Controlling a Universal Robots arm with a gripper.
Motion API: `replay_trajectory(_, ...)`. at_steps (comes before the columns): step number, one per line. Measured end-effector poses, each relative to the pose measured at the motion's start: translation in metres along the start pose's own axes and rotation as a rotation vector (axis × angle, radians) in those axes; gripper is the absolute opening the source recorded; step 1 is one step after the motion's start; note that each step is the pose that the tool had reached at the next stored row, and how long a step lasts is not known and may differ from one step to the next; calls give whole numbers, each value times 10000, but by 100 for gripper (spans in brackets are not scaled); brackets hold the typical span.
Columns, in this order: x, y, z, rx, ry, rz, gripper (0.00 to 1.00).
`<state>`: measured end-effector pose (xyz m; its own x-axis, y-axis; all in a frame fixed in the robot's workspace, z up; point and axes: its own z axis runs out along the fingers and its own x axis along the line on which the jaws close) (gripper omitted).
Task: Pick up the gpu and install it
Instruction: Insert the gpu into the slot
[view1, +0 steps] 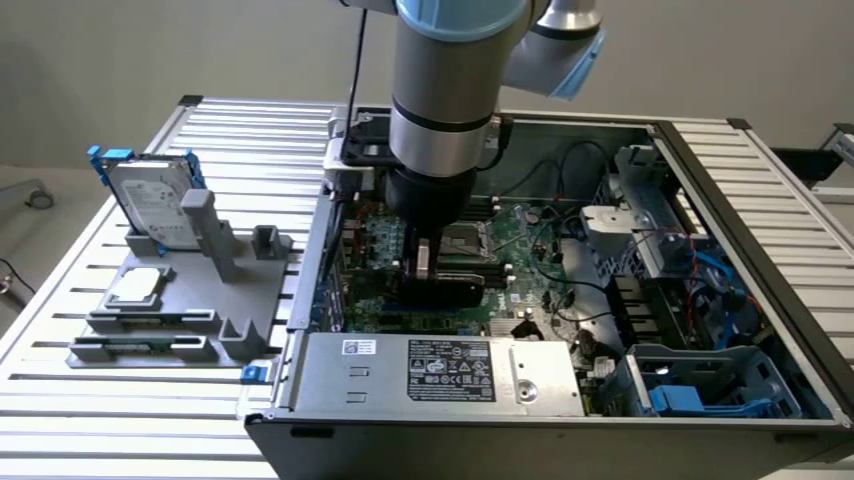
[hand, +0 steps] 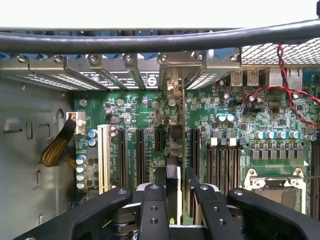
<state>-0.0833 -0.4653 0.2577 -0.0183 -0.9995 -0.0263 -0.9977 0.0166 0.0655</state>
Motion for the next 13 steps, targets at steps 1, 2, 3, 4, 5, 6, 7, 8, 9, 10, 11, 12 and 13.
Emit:
replay_trajectory(1, 0, -1, 0, 0, -1, -1, 26)
replay_trajectory(2, 0, -1, 0, 0, -1, -1, 26)
replay_trajectory(3, 0, -1, 1, 0, -2, -1, 26)
replay_trajectory(4, 1, -1, 2, -1, -4, -1, 26)
replay_trajectory(5, 1, -1, 3, -1, -12, -2, 26)
replay_trajectory(6, 0, -1, 4, 0, -22, -3, 26)
replay_trajectory(7, 0, -1, 5, 0, -31, -4, 26)
replay_trajectory(8, 0, -2, 6, 2, -42, -4, 26)
replay_trajectory(9, 0, -2, 6, 0, -53, -5, 26)
replay_trajectory(10, -1, -5, 12, 10, -74, -9, 26)
replay_trajectory(11, -1, -4, 13, 5, -81, -9, 26)
replay_trajectory(12, 0, -3, 10, 0, -82, -8, 26)
replay_trajectory(13, 1, -2, 6, -8, -76, -6, 26)
